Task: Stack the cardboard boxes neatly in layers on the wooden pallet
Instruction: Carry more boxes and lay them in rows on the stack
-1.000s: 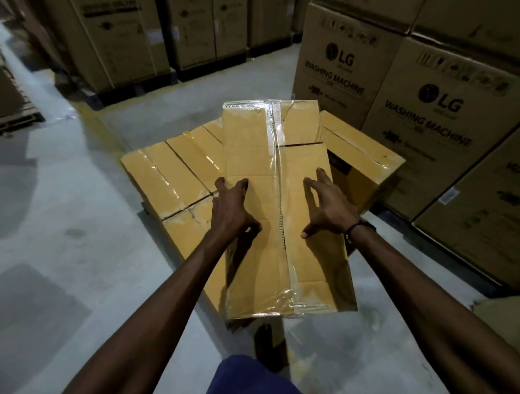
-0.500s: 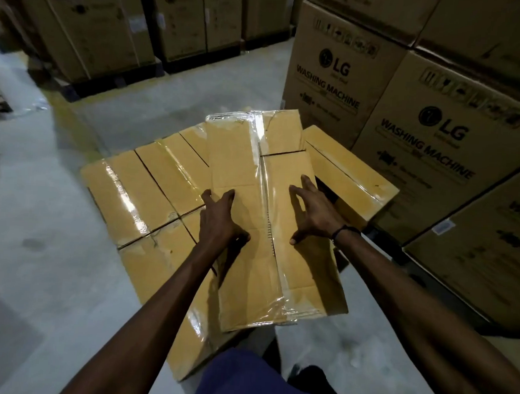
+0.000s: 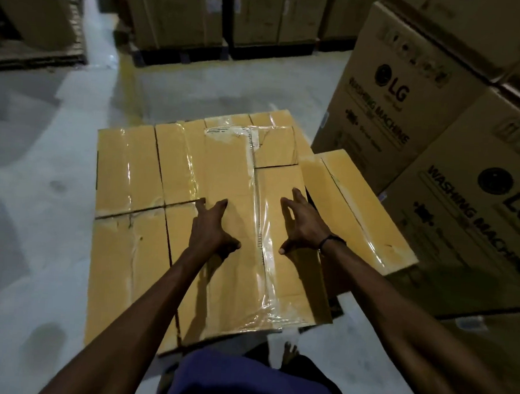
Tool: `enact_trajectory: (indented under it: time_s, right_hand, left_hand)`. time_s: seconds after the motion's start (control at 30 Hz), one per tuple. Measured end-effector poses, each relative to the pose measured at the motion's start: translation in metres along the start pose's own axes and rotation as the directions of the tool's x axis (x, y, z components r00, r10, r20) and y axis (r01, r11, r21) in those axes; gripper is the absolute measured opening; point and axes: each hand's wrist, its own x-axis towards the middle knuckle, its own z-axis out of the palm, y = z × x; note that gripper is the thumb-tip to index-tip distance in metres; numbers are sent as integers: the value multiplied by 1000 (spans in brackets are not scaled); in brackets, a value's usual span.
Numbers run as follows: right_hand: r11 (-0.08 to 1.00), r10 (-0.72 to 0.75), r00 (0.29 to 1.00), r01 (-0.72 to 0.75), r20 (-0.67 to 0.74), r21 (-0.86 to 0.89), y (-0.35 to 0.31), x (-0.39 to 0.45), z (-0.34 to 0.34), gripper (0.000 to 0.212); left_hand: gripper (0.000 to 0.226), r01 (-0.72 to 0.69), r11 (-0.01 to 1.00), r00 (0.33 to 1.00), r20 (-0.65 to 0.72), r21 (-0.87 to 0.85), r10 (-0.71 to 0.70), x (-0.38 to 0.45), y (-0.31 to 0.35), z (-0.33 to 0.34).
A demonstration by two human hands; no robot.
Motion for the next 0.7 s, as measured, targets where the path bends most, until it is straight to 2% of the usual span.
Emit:
enact_trajectory:
  time_s: [0.27, 0.5, 0.7]
  right_hand:
    - [994, -106, 988, 106, 114, 3, 83, 35, -12, 146]
    - [990, -140, 970, 142, 198, 3, 116, 80, 6, 147]
    - [990, -127, 961, 137, 247, -25, 142, 126, 35, 150]
  left_hand:
    - [131, 157, 988, 987, -47, 4, -157, 13, 54, 62]
    - [130, 233, 972, 971, -49, -29, -235, 41, 50, 103]
    - [124, 245, 968, 969, -22, -47, -247, 79, 36, 130]
